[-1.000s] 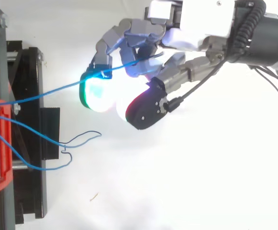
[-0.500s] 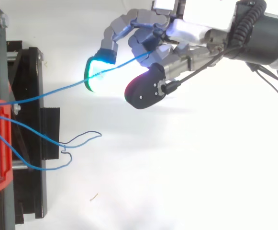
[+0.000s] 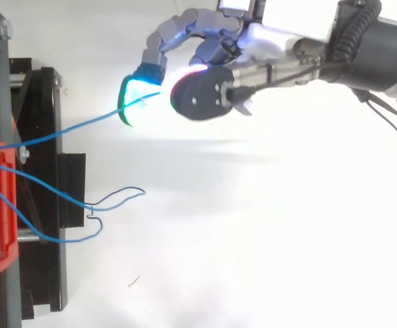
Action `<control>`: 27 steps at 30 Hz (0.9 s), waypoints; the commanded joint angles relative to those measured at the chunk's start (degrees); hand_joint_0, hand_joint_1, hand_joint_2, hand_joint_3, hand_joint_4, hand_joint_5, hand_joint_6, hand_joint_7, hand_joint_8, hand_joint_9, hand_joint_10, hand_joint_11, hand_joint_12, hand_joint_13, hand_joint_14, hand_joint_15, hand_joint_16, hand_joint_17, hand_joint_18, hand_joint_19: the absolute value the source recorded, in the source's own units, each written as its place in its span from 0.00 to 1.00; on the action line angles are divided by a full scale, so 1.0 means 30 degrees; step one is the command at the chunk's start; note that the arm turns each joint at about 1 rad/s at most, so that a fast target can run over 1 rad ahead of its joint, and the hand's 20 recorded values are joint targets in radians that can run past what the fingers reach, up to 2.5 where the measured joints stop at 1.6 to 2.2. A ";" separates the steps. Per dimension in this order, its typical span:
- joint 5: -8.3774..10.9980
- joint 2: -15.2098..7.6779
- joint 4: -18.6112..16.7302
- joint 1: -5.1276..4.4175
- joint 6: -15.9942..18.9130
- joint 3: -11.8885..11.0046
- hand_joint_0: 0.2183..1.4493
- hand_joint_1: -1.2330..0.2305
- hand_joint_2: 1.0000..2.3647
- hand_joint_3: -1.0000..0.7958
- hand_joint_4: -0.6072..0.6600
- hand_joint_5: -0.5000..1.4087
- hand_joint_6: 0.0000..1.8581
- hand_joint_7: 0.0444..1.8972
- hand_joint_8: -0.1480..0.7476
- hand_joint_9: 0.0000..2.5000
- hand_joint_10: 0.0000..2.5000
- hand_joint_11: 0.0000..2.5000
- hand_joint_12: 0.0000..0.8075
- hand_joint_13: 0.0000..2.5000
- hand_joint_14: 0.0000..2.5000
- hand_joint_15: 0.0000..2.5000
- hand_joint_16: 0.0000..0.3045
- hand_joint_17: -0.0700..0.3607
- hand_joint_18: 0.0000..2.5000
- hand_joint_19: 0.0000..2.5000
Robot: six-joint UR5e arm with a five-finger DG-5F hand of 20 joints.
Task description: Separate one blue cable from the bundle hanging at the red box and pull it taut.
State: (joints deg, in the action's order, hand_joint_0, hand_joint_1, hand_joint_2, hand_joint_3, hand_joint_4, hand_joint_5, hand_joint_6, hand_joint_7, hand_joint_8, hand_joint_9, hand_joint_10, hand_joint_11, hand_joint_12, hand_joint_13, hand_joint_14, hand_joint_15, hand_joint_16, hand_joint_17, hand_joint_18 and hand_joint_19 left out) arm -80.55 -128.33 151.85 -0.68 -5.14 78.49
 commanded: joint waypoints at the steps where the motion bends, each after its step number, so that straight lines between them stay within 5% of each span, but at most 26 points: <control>1: 0.0043 0.0004 -0.0079 0.0140 0.1245 -0.0352 0.30 0.57 0.00 0.28 0.64 0.17 0.40 0.45 0.70 0.43 1.00 1.00 0.77 0.74 1.00 0.63 0.71 0.54 0.89 0.41; 8: -0.0045 0.0033 0.1591 0.0228 0.2036 -0.1729 0.34 0.48 0.01 0.38 0.63 0.17 0.40 0.45 0.70 0.45 1.00 1.00 0.77 0.75 1.00 0.64 0.71 0.54 0.89 0.41; 15: 0.0013 0.0033 0.2470 0.0228 0.2036 -0.1759 0.35 0.38 0.01 0.47 0.64 0.16 0.44 0.41 0.67 0.45 1.00 1.00 0.71 0.75 1.00 0.63 0.74 0.55 0.93 0.42; 27: 0.0013 0.0004 0.2763 0.0022 0.1978 -0.1759 0.34 0.34 0.01 0.45 0.63 0.15 0.46 0.41 0.66 0.43 1.00 1.00 0.68 0.72 1.00 0.62 0.68 0.52 0.88 0.43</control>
State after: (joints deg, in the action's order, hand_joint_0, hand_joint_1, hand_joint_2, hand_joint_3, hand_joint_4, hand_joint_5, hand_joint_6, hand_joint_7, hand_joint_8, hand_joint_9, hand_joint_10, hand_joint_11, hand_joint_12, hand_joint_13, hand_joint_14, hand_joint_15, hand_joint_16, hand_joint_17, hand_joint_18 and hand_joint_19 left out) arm -80.46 -128.31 159.65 -0.38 0.81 73.23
